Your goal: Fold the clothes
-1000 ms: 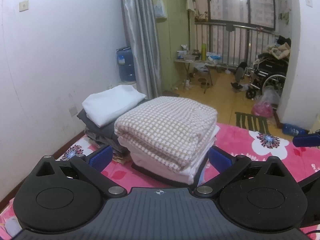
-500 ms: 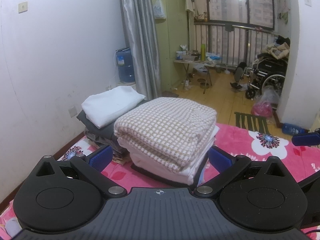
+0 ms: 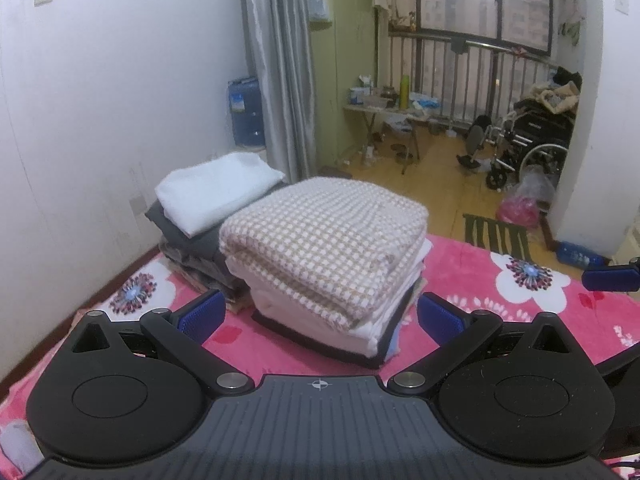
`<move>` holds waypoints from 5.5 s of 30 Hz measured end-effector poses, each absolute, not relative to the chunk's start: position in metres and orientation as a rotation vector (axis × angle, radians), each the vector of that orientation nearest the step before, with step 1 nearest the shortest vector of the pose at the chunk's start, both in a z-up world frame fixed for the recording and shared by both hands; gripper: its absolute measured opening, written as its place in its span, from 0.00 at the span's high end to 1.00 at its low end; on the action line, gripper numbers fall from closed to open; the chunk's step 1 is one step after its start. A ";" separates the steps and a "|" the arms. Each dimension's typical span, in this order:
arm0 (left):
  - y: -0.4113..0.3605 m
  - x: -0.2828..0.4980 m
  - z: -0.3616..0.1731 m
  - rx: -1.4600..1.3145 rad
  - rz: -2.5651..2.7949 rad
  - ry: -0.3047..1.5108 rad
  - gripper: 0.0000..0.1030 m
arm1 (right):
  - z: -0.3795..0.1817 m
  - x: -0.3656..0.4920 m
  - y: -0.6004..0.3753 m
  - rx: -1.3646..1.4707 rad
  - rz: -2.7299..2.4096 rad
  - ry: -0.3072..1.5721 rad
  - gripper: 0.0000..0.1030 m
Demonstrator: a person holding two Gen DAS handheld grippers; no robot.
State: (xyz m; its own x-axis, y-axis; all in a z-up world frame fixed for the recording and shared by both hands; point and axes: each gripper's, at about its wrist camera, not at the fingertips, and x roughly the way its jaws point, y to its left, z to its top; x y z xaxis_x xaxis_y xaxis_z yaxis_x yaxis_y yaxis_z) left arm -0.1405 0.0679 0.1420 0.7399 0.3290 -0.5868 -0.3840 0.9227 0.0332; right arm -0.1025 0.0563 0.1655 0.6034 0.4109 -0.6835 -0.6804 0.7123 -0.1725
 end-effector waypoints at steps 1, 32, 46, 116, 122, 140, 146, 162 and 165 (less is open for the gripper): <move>0.069 -0.139 0.142 -0.098 0.391 0.631 0.00 | 0.166 -0.102 0.056 -0.444 0.656 0.664 0.00; 0.027 -0.136 0.091 -0.035 0.444 0.689 0.00 | 0.140 -0.069 0.018 -0.457 0.561 0.783 0.00; 0.022 -0.148 0.073 -0.116 0.485 0.745 0.00 | 0.151 -0.063 -0.006 -0.411 0.509 0.762 0.00; 0.011 -0.156 0.079 -0.090 0.508 0.726 0.00 | 0.158 -0.082 -0.004 -0.410 0.552 0.734 0.00; 0.011 -0.157 0.080 -0.090 0.516 0.718 0.00 | 0.158 -0.082 -0.003 -0.412 0.548 0.739 0.00; 0.009 -0.156 0.080 -0.079 0.516 0.718 0.00 | 0.159 -0.084 -0.003 -0.411 0.553 0.731 0.00; 0.010 -0.156 0.080 -0.084 0.512 0.722 0.00 | 0.159 -0.083 -0.003 -0.407 0.554 0.733 0.00; 0.008 -0.156 0.083 -0.075 0.530 0.714 0.00 | 0.162 -0.087 -0.002 -0.407 0.557 0.721 0.00; 0.008 -0.156 0.083 -0.075 0.530 0.717 0.00 | 0.163 -0.087 -0.002 -0.412 0.558 0.712 0.00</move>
